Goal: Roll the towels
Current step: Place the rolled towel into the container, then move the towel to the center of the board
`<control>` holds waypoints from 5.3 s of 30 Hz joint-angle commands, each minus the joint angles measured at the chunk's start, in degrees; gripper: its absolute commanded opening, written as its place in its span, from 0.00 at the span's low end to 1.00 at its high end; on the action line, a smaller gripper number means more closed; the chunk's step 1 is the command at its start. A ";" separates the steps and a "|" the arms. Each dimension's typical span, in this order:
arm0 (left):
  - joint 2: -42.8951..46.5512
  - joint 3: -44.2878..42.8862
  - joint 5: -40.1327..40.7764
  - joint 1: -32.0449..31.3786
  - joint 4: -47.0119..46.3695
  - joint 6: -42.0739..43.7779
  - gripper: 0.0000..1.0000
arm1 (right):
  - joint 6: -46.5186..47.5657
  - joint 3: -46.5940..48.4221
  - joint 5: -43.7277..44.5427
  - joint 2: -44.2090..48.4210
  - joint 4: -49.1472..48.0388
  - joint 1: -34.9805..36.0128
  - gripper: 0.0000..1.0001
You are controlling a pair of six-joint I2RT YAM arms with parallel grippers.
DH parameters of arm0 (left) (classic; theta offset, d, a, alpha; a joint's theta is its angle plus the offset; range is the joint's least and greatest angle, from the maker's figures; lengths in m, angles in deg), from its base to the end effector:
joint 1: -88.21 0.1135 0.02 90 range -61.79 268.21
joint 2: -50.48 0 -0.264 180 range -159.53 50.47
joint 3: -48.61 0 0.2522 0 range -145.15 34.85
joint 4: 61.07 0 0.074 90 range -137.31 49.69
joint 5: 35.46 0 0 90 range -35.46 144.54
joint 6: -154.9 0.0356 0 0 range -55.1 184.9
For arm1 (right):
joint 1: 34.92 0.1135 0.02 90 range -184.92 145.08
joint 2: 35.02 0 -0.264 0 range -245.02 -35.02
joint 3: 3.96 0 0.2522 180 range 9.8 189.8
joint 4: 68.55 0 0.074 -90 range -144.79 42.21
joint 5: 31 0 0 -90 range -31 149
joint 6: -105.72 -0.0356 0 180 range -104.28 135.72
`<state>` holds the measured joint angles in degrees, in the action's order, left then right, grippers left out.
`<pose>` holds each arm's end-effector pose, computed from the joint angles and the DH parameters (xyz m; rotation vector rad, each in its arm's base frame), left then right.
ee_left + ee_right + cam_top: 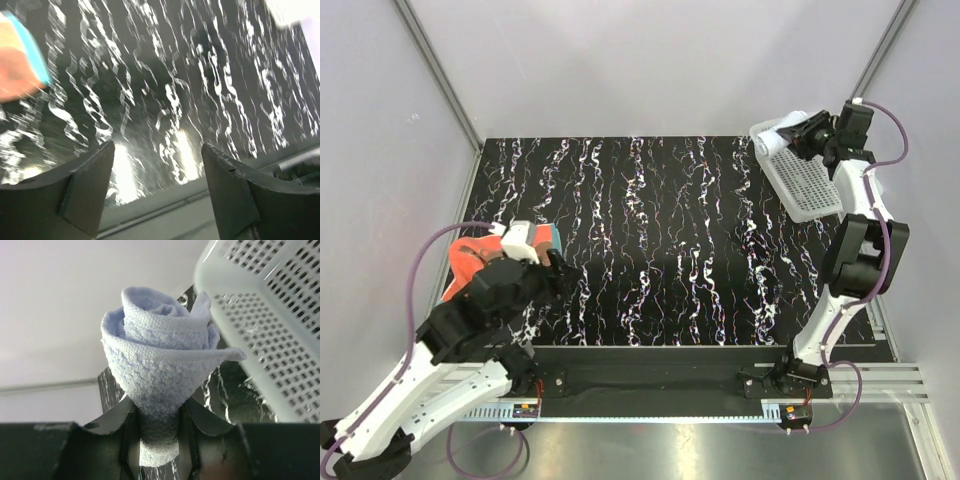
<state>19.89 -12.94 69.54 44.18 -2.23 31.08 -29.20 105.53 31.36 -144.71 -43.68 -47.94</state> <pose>0.0818 -0.0662 0.3269 0.0208 2.0893 -0.5749 0.4487 -0.0868 0.3165 0.7051 1.9295 0.8349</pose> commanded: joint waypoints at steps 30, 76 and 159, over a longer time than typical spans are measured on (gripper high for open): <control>11.17 4.81 20.77 0.44 1.50 6.23 0.87 | -2.27 47.18 4.96 -52.03 4.96 -5.88 0.62; 13.98 5.16 20.77 1.05 1.50 6.05 0.89 | 5.02 12.22 10.32 -9.50 3.74 -4.57 1.00; 14.59 5.25 21.47 2.81 1.68 5.70 0.90 | 8.55 -36.03 37.56 14.91 17.17 58.73 0.00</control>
<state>34.62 -7.74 90.31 46.71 0.70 36.55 -22.58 73.38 59.88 -137.02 -32.66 12.63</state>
